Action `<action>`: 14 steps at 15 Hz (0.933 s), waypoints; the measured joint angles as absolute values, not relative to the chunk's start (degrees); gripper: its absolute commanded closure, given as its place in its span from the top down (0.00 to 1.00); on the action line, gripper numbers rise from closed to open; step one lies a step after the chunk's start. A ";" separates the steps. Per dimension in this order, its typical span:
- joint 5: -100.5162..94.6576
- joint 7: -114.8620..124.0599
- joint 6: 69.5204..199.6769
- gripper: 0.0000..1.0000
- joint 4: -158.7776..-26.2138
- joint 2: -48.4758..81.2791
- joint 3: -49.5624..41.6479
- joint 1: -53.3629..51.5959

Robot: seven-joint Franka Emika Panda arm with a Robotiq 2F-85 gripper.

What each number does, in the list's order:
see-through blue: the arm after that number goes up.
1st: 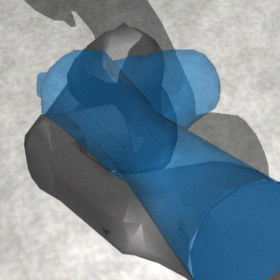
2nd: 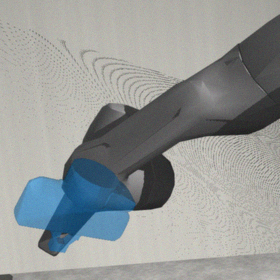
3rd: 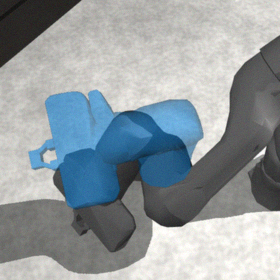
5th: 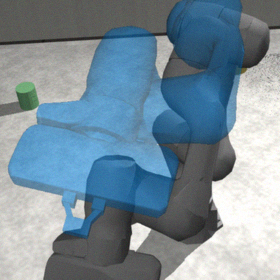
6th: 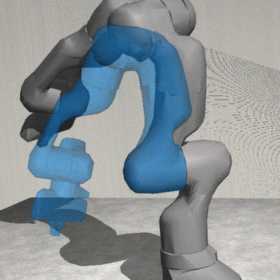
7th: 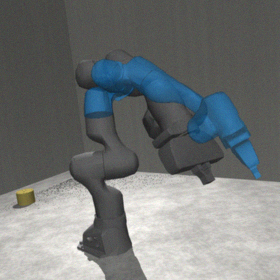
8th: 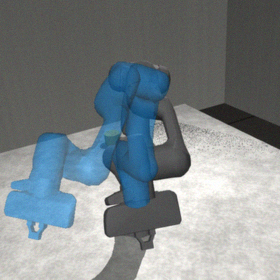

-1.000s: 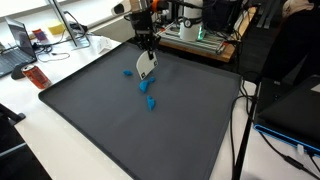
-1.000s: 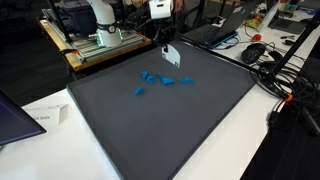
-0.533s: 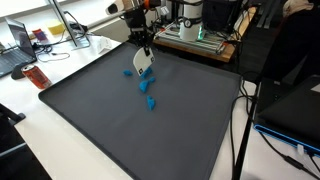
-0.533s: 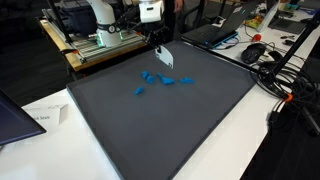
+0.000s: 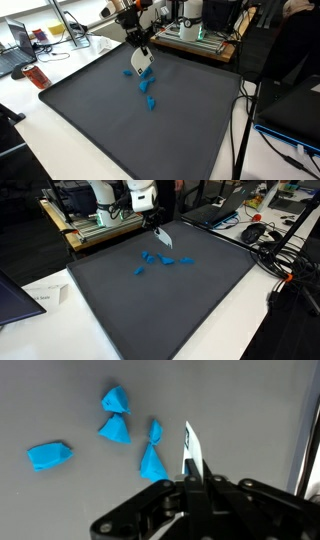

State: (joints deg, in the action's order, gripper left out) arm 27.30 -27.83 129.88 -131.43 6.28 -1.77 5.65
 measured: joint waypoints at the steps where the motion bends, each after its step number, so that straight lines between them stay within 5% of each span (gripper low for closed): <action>1: 28.48 -29.02 128.64 0.01 -130.35 7.24 -1.78 6.09; 14: 32.51 -33.58 121.04 0.01 -111.09 24.05 1.57 7.87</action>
